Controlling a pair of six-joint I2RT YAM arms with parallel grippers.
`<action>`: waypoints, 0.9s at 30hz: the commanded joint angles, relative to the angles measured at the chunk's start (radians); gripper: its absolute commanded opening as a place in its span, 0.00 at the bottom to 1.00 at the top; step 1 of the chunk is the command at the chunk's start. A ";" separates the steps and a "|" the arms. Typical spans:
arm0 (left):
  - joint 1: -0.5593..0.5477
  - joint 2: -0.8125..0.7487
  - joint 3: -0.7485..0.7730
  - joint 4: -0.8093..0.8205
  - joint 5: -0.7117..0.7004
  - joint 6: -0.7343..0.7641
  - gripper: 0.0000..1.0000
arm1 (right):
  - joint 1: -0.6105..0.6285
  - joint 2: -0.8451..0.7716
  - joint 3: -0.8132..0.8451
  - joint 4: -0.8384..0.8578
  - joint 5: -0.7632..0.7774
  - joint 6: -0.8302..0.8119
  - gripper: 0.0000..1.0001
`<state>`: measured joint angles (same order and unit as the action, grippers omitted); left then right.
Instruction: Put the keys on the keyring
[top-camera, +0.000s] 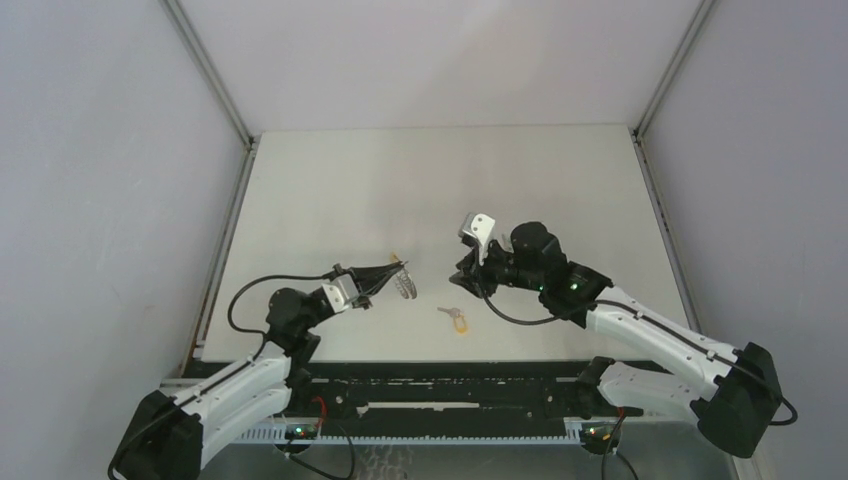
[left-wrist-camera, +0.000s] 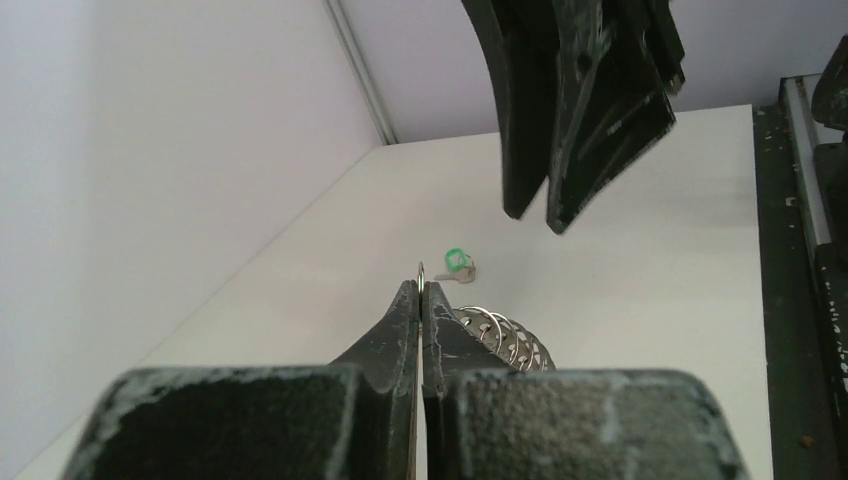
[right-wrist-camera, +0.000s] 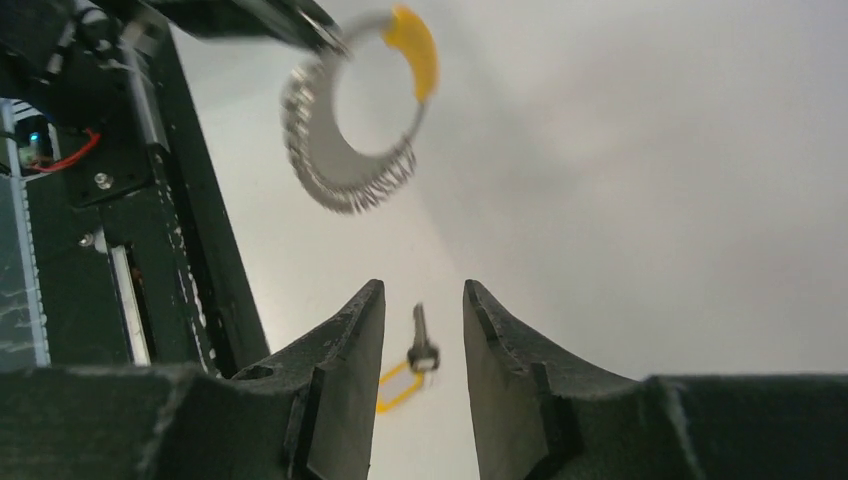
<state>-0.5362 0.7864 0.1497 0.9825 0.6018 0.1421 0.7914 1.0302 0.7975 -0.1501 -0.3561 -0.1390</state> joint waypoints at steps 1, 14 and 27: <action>0.005 -0.035 -0.028 0.024 -0.041 -0.004 0.00 | -0.016 -0.005 -0.077 -0.074 0.109 0.192 0.35; 0.005 -0.038 -0.020 0.009 -0.028 0.013 0.00 | -0.147 0.296 -0.122 -0.054 -0.084 0.396 0.33; 0.005 -0.014 -0.013 0.019 -0.012 0.013 0.00 | -0.239 0.512 -0.119 0.076 -0.291 0.469 0.28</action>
<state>-0.5358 0.7742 0.1291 0.9562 0.5838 0.1429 0.5678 1.5131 0.6609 -0.1669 -0.5678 0.2844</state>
